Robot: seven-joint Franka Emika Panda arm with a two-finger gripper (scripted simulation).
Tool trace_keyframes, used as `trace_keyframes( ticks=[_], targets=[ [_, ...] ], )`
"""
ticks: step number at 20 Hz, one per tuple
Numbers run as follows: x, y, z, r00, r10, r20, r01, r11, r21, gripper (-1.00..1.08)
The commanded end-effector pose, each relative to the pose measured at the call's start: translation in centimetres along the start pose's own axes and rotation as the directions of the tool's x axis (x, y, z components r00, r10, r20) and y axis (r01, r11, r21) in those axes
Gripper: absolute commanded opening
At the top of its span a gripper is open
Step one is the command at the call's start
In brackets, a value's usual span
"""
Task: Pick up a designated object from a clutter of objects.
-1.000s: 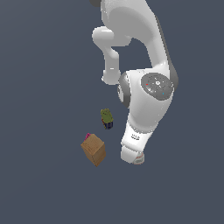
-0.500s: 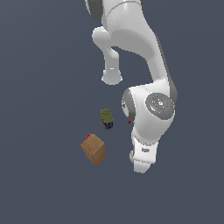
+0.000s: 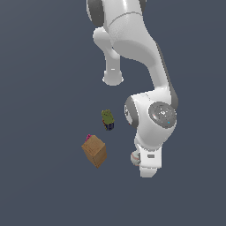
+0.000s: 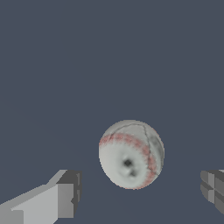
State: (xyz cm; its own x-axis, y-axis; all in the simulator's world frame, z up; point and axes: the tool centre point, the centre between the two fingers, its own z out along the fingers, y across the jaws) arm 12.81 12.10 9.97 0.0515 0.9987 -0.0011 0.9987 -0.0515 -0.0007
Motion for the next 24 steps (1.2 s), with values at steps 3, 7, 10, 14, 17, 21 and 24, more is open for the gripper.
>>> trace_keyframes(
  ticks=[3, 7, 10, 14, 17, 21, 24],
  targets=[
    [0.1, 0.0, 0.1, 1.000, -0.008, -0.001, 0.008, 1.000, 0.000, 1.00],
    [0.1, 0.0, 0.8, 1.000, -0.009, -0.001, 0.009, 1.000, 0.000, 1.00],
    [0.1, 0.0, 2.3, 1.000, -0.010, -0.001, 0.010, 1.000, 0.000, 1.00],
    [0.1, -0.1, 4.5, 1.000, -0.013, -0.001, 0.013, 1.000, 0.000, 1.00],
    [0.1, 0.0, 5.2, 1.000, -0.013, -0.001, 0.013, 1.000, -0.001, 1.00],
    [0.1, 0.1, 5.2, 1.000, -0.013, -0.001, 0.013, 1.000, -0.001, -1.00],
    [0.1, 0.1, 5.2, 1.000, -0.013, -0.001, 0.013, 1.000, -0.001, -1.00]
  ],
)
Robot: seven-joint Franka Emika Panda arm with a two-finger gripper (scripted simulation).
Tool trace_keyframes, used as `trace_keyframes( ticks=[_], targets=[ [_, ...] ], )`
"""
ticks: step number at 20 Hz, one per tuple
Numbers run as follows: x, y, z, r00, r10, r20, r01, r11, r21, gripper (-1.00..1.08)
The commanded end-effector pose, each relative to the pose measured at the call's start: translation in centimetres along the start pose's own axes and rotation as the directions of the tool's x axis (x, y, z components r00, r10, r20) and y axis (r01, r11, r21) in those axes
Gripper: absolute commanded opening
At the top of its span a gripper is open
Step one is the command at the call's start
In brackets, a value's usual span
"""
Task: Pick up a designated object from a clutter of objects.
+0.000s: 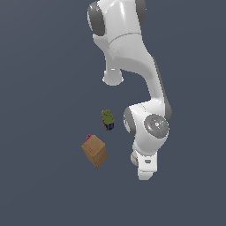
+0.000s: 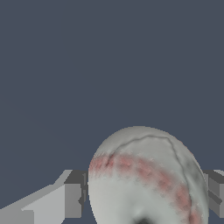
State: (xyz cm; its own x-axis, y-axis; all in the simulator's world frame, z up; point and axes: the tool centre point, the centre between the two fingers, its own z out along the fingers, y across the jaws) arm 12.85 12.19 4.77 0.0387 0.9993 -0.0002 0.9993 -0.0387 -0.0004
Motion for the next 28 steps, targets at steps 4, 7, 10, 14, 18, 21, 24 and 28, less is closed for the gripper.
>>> trace_keyframes(
  ticks=[4, 7, 10, 14, 18, 21, 24, 28],
  targets=[
    [0.0, 0.0, 0.0, 1.000, 0.000, 0.000, 0.000, 1.000, 0.000, -1.00],
    [0.0, 0.0, 0.0, 1.000, 0.000, 0.000, 0.000, 1.000, 0.000, -1.00],
    [0.1, -0.1, -0.2, 1.000, 0.000, 0.000, 0.000, 1.000, 0.000, -1.00],
    [0.3, -0.4, -1.2, 1.000, 0.000, 0.000, 0.000, 1.000, 0.000, -1.00],
    [0.9, -1.0, -3.0, 1.000, 0.000, 0.001, 0.000, 1.000, 0.000, -1.00],
    [1.4, -1.7, -4.9, 1.000, 0.000, 0.001, 0.000, 1.000, 0.000, -1.00],
    [2.2, -2.6, -7.3, 1.000, -0.001, 0.002, 0.001, 1.000, 0.000, -1.00],
    [3.4, -4.0, -11.5, 1.000, -0.001, 0.003, 0.001, 1.000, -0.001, -1.00]
  ],
)
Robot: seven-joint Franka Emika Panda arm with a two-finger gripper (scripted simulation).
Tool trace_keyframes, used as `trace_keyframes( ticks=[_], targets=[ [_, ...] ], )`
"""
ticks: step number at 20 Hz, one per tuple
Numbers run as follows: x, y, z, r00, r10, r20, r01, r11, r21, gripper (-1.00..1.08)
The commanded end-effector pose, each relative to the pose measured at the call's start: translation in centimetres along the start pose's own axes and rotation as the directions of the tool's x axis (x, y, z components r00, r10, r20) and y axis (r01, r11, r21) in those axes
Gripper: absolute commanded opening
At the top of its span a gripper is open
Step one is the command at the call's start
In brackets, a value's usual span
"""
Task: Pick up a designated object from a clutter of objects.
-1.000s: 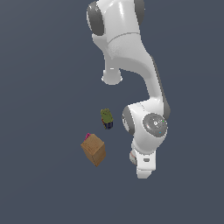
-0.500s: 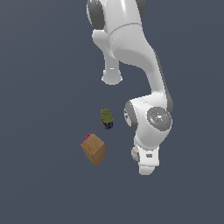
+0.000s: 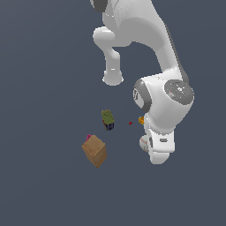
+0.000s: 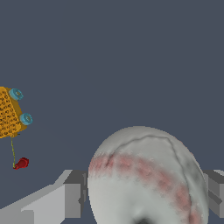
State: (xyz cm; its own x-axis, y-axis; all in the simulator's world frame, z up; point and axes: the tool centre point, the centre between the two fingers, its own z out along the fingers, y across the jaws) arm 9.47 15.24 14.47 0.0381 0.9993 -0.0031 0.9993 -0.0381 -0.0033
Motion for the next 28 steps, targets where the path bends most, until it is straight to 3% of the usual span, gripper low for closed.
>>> trace_keyframes(
  ticks=[1, 19, 28],
  targets=[
    [0.9, -0.9, -2.9, 1.000, -0.001, 0.000, 0.001, 1.000, -0.003, -1.00],
    [6.9, -7.4, -22.8, 1.000, -0.003, -0.002, 0.003, 1.000, -0.003, -1.00],
    [8.7, -9.0, -28.8, 1.000, 0.000, -0.003, 0.000, 1.000, -0.003, -1.00]
  ],
)
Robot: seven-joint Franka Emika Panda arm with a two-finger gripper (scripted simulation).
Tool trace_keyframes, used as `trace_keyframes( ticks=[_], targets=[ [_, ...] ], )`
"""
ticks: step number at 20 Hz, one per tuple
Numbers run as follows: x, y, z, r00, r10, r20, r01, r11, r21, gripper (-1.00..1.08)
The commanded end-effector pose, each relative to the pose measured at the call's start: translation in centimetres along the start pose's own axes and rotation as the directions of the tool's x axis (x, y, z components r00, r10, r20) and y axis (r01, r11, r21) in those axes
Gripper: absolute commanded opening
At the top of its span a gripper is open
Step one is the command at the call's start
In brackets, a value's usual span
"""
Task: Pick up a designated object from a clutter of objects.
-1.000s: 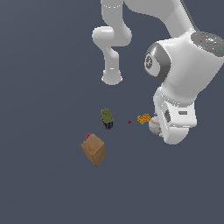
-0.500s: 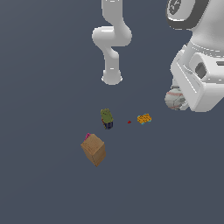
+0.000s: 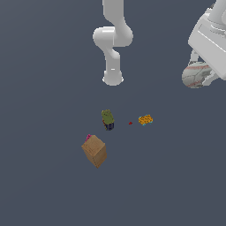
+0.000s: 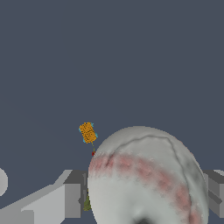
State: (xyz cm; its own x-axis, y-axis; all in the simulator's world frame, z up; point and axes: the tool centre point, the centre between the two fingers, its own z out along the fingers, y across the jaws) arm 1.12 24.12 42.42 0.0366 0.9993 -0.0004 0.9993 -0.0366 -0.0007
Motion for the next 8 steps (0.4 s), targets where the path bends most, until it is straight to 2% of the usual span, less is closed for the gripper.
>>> trace_keyframes(
  ticks=[1, 8],
  targets=[
    [0.3, -0.3, -1.2, 1.000, 0.001, 0.000, -0.001, 1.000, -0.001, -1.00],
    [0.7, -0.5, -2.3, 1.000, 0.002, 0.000, -0.002, 1.000, -0.001, -1.00]
  ],
)
